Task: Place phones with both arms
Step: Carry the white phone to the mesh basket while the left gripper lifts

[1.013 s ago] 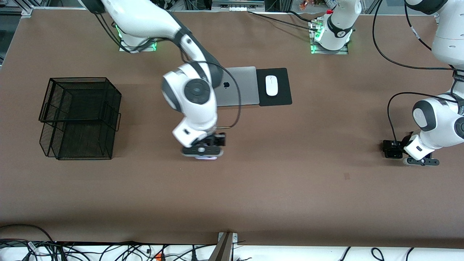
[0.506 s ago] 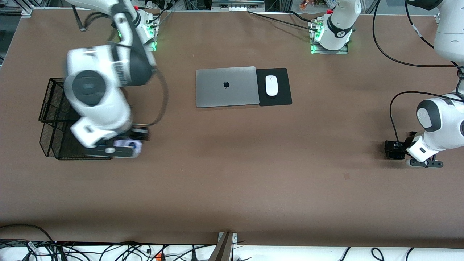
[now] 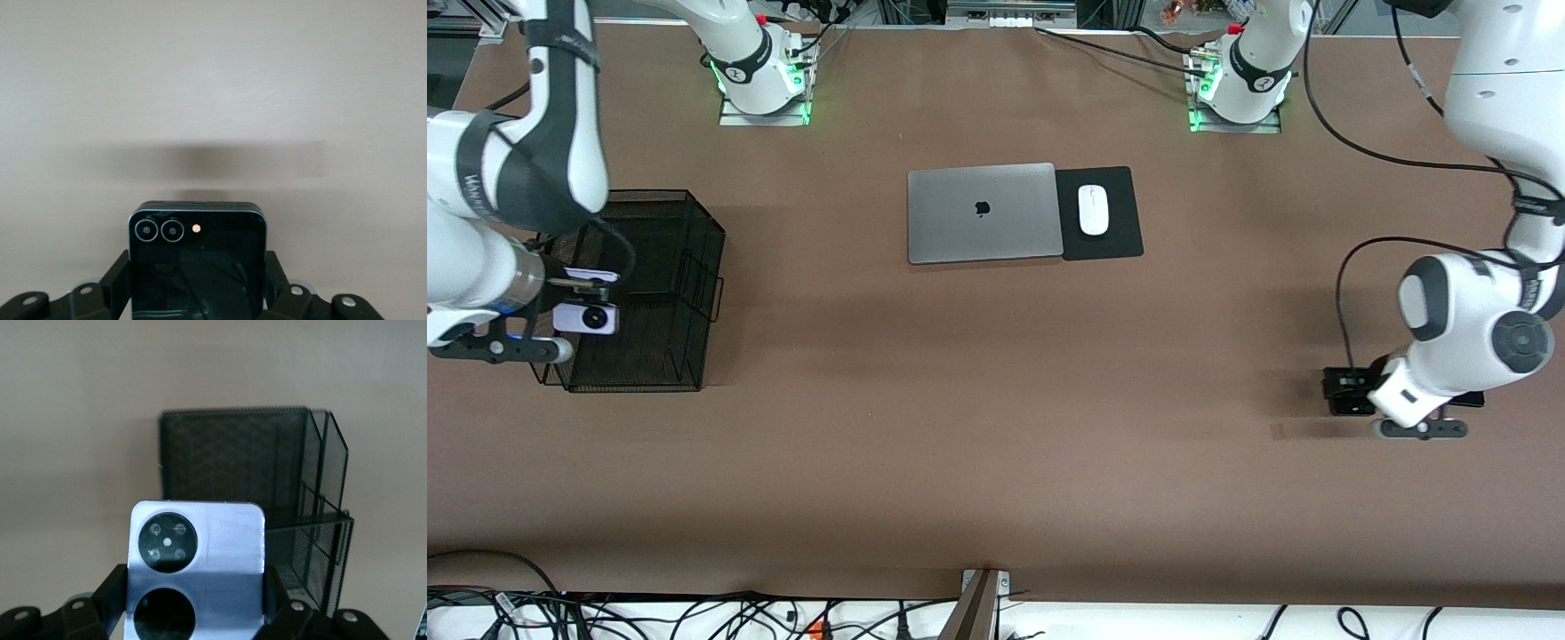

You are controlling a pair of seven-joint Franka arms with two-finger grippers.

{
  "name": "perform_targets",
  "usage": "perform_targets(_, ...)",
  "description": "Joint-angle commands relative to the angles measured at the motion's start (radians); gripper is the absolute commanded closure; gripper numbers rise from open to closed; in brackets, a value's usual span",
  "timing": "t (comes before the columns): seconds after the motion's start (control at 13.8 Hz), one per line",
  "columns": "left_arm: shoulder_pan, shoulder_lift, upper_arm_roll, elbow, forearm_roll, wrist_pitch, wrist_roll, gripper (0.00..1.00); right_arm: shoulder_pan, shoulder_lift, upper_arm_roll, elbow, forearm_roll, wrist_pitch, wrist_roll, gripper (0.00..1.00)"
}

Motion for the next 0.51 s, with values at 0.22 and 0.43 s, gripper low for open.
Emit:
perform_targets(0.22,-0.219,0.017,0.020,0.029,0.068,-0.027,-0.367,0.58,0.020,-0.177,-0.090,-0.289,-0.002,0.148,-0.123,1.00)
perform_targets(0.43,-0.316,0.017,0.017,0.043,0.066,-0.063,-0.469,0.59,0.020,-0.227,-0.140,-0.443,-0.038,0.306,-0.177,1.00)
